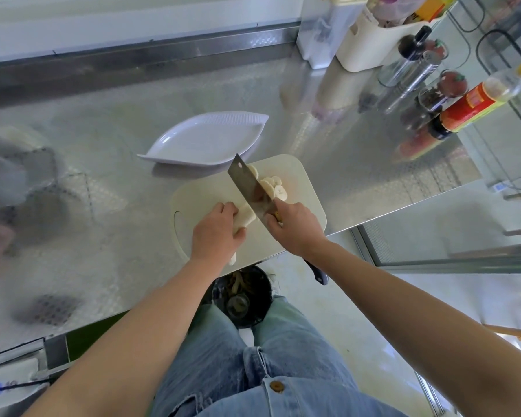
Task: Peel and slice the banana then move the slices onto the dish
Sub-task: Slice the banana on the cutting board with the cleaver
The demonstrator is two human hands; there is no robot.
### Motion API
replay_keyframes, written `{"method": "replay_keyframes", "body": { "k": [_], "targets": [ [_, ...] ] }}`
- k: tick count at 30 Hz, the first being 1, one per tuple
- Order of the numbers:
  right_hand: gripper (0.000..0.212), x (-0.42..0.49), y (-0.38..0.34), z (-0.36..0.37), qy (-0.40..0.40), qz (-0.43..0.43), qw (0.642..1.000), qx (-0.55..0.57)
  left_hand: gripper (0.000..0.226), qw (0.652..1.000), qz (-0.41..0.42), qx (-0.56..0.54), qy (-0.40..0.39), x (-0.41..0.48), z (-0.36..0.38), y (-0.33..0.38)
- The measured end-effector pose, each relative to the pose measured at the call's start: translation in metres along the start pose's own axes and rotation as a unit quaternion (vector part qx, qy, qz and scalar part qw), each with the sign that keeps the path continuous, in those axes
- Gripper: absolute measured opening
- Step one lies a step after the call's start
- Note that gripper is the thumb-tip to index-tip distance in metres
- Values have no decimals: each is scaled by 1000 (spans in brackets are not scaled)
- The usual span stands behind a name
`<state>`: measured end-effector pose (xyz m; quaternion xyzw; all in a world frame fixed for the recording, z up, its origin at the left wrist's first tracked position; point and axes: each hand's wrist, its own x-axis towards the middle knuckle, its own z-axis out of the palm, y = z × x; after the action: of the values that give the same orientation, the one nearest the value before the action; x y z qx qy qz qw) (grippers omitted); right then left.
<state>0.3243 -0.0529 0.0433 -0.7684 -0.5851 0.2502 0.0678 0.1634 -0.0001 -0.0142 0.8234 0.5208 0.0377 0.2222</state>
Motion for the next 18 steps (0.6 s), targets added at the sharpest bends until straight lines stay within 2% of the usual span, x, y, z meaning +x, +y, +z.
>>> {"method": "replay_keyframes", "body": {
  "k": [5, 18],
  "targets": [
    [24, 0, 0, -4, -15, -18, 999, -25, 33, 1000, 3, -4, 1, 1, 1, 0],
    [16, 5, -1, 26, -59, 14, 997, -41, 31, 1000, -7, -28, 0, 0, 1, 0]
  ]
}}
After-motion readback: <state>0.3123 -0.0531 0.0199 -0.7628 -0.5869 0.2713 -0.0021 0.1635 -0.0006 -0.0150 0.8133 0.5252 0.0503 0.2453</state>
